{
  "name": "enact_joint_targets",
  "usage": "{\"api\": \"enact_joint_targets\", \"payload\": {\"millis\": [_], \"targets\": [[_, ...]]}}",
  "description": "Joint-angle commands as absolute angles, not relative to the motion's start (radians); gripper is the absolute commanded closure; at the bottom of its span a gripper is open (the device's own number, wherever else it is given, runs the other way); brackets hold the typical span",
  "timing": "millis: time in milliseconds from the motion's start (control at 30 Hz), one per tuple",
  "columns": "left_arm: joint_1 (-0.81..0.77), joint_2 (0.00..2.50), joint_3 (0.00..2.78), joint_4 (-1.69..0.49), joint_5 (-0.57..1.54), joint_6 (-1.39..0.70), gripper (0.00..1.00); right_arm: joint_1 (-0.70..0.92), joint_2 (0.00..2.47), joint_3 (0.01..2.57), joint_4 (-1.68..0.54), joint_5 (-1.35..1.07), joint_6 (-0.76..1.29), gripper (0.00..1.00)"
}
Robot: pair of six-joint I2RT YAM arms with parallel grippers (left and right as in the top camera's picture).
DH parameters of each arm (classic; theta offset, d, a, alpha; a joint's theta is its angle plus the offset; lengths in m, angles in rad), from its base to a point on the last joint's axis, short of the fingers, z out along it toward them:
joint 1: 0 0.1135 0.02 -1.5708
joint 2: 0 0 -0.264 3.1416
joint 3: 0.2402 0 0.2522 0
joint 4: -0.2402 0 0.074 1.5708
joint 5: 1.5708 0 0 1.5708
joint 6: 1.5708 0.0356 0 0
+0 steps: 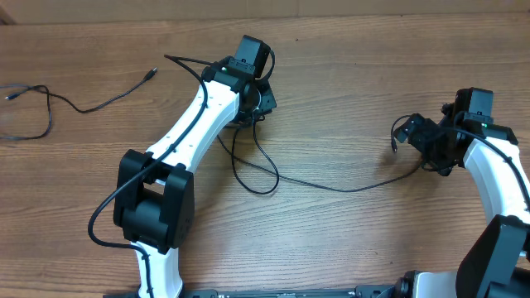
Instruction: Untangle cables
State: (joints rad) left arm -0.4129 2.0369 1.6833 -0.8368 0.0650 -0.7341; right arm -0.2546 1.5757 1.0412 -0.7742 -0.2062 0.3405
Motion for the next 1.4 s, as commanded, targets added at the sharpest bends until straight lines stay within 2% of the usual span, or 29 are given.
{"api": "enact_joint_targets", "payload": {"millis": [0, 133, 300, 333, 400, 600, 900, 1233, 1367], "targets": [[-0.418, 2.048, 1.67, -0.835, 0.06, -0.744, 0.66, -0.257, 1.571, 1.037, -0.769, -0.212, 0.344, 0.04], [-0.419, 2.057, 1.663, -0.834, -0.014, -0.745, 0.62, -0.257, 1.571, 1.037, -0.769, -0.212, 0.345, 0.04], [-0.419, 2.114, 1.656, -0.805, -0.025, -0.746, 0.63, -0.257, 1.571, 1.035, -0.769, -0.212, 0.344, 0.04], [-0.419, 2.13, 1.656, -0.798, -0.025, -0.748, 0.67, -0.257, 1.571, 1.035, -0.769, -0.212, 0.345, 0.04], [-0.419, 2.16, 1.656, -0.782, -0.026, -0.746, 0.96, -0.257, 1.571, 1.035, -0.77, -0.212, 0.344, 0.04], [-0.385, 2.123, 1.72, -0.817, 0.006, -0.669, 0.96, -0.257, 1.571, 1.035, -0.773, -0.212, 0.344, 0.03], [-0.243, 1.878, 2.07, -1.159, -0.022, -0.471, 0.96, -0.257, 1.571, 1.035, -0.773, -0.212, 0.345, 0.03], [0.012, 1.611, 2.189, -1.509, -0.228, -0.49, 0.96, -0.257, 1.571, 1.035, -0.772, -0.212, 0.345, 0.02], [0.139, 1.593, 2.186, -1.657, -0.356, -0.636, 0.96, -0.257, 1.571, 1.035, -0.773, -0.212, 0.345, 0.0]]}}
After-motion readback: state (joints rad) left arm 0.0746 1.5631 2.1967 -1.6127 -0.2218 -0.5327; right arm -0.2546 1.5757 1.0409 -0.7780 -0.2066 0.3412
